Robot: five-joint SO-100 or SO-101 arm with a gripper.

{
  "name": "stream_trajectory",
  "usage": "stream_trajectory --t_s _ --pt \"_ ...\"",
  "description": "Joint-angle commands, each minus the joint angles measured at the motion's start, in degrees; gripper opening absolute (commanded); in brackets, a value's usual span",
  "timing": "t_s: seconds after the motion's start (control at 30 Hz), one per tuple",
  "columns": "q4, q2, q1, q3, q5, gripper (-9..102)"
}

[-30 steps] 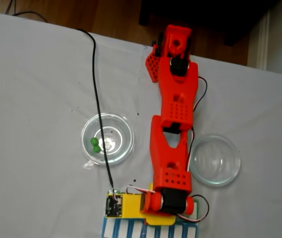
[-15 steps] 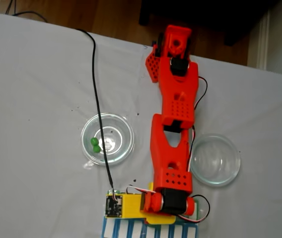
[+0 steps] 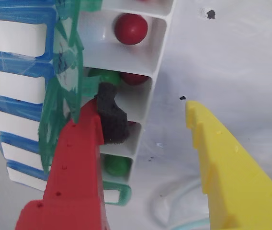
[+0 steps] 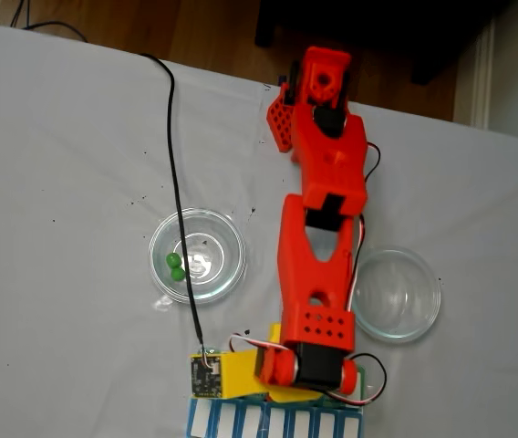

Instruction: Sort medicines into box.

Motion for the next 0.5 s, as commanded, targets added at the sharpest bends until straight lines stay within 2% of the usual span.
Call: stream_trajectory --t_s 0.0,0.1,0.17,0.23,0.33,0.47 --pt "1.93 18.28 5.19 7.65 -6.68 19" --pt "-0.62 26.54 10.11 18.11 -14.59 6" --pt "-1.93 31.29 14.24 24.70 -21.88 3" --pt "-6.94 37.53 18.81 34.19 -25.14 3" --pt "-14.59 44.65 23.47 45.09 -25.14 2" --pt "-17.40 47.90 28.04 52.56 -24.79 1"
